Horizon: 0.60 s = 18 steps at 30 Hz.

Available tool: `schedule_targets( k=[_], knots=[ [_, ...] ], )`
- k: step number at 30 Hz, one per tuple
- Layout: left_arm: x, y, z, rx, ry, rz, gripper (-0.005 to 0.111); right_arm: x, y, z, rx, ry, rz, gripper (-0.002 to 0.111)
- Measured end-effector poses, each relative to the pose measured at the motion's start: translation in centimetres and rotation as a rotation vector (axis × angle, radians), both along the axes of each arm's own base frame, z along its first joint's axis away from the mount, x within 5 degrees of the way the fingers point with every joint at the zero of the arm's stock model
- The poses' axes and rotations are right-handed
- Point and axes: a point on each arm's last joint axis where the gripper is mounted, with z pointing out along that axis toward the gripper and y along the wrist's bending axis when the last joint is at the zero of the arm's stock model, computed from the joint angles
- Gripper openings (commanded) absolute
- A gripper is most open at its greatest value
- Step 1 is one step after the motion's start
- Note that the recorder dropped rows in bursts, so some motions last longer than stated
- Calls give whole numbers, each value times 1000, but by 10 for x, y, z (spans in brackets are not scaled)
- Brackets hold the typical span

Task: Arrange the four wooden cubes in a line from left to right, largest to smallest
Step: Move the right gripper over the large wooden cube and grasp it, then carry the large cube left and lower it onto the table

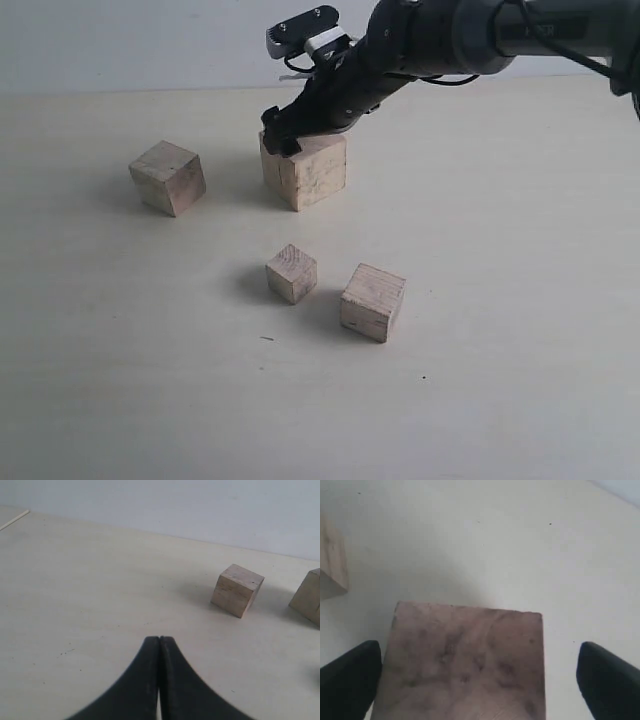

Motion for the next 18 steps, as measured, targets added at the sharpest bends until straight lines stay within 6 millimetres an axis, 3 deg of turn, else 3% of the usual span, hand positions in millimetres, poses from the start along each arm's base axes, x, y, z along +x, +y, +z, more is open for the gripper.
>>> schedule_targets(
  k=[4,7,10,15,18],
  knots=[
    [0,0,0,0,0,0,0,0,0,-12,-15,21,1,105],
    [0,0,0,0,0,0,0,-1,0,-19,-27,46,4,98],
    [0,0,0,0,0,0,0,-2,0,-22,-37,64,10,71],
    [0,0,0,0,2,0,0,-6,-2,-13,-47,90,25,1],
    [0,0,0,0,2,0,0,-10,-3,2,-46,100,40,1]
  ],
)
